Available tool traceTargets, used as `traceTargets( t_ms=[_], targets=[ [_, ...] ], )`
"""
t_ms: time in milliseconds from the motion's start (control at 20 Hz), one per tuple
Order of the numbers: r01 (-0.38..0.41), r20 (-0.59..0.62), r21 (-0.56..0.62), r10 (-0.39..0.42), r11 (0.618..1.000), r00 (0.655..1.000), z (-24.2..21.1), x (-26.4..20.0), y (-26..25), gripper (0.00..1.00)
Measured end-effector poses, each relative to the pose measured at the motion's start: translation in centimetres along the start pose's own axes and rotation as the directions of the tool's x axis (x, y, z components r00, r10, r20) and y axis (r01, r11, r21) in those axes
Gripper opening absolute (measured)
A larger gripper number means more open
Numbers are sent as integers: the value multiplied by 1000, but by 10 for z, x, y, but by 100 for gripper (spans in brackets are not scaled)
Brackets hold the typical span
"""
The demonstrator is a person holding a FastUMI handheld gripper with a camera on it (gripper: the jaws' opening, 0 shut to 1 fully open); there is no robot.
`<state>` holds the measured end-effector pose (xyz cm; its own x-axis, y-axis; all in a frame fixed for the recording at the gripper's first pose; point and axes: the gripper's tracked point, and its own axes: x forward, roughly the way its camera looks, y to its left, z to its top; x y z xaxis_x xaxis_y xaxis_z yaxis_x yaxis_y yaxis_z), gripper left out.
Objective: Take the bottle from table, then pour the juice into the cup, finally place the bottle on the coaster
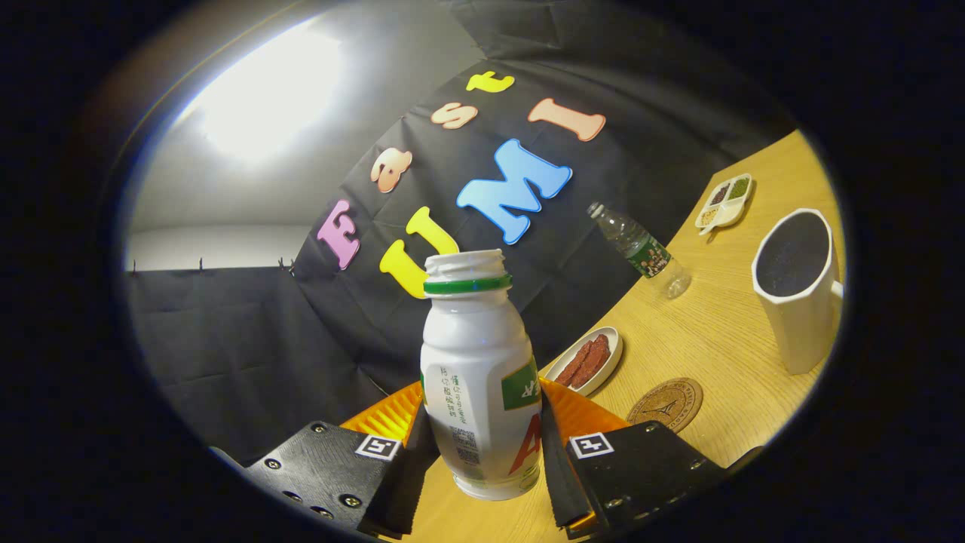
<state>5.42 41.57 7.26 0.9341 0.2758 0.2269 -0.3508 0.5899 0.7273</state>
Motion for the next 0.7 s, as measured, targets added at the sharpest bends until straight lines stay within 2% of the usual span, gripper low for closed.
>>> traceTargets(
  t_ms=[350,700],
  targets=[
    [55,98,224,-79,973,992,27,-6,-36,66],
    [54,154,388,-122,920,980,41,-18,-53,66]
  ],
)
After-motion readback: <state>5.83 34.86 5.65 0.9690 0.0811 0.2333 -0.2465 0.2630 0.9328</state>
